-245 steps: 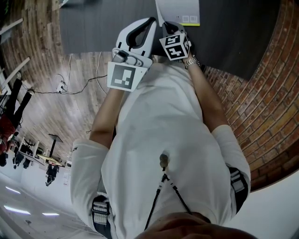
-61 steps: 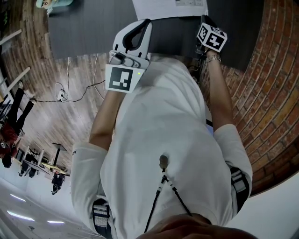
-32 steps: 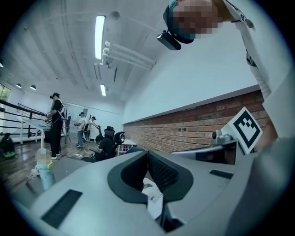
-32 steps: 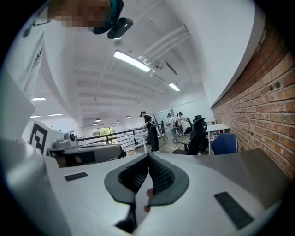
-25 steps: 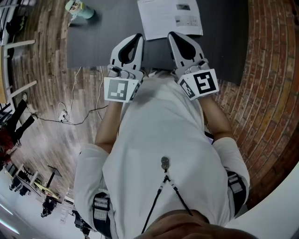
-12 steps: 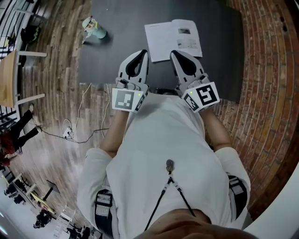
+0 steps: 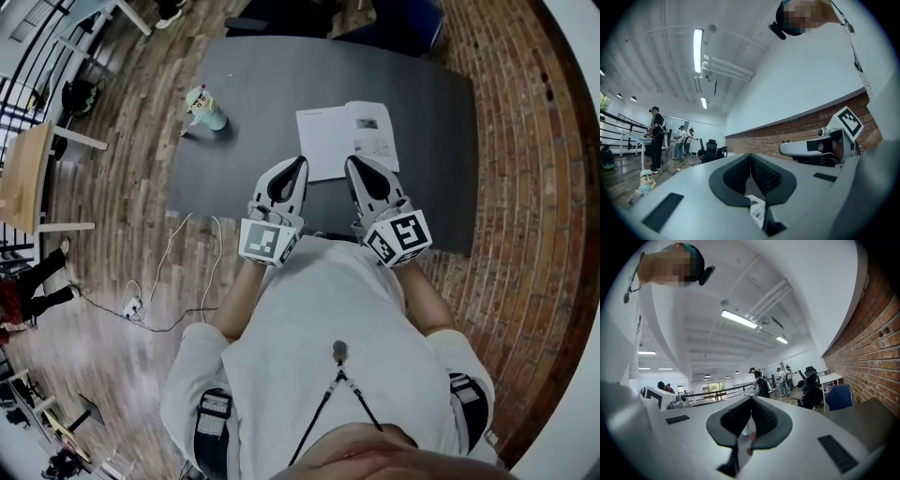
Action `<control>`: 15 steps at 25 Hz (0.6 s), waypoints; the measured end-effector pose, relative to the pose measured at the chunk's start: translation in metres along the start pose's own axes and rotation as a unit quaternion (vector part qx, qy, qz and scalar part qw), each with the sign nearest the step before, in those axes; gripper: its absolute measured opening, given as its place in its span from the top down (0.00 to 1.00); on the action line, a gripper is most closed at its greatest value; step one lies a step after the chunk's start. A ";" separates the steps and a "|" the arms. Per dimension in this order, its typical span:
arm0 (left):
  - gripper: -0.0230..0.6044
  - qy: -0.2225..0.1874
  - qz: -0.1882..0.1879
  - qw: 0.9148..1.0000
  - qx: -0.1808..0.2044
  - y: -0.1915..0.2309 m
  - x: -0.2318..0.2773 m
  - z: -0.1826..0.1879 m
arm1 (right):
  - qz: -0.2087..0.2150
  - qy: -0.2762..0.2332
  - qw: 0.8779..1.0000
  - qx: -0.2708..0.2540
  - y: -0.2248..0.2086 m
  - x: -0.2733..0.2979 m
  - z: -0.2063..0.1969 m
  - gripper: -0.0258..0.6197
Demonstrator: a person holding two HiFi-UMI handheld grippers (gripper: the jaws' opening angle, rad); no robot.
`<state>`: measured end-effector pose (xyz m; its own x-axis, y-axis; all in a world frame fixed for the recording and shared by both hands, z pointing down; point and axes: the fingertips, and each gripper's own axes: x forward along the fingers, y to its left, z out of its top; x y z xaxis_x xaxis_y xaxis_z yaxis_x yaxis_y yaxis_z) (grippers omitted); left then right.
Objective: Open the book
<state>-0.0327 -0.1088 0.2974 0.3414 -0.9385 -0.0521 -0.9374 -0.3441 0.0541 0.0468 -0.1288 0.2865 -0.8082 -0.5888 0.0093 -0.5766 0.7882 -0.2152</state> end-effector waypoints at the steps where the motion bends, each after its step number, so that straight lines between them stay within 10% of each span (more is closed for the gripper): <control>1: 0.93 -0.001 0.002 1.000 0.001 0.002 0.001 0.002 | 0.002 -0.002 1.000 0.000 0.001 0.002 0.002 0.91; 15: 0.93 -0.011 -0.003 1.000 -0.001 -0.002 0.013 0.022 | 0.024 0.010 1.000 0.006 0.015 0.016 0.007 0.91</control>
<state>-0.0275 -0.1193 0.2752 0.3452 -0.9355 -0.0749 -0.9353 -0.3495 0.0554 0.0257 -0.1280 0.2763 -0.8377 -0.5458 0.0181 -0.5350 0.8137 -0.2273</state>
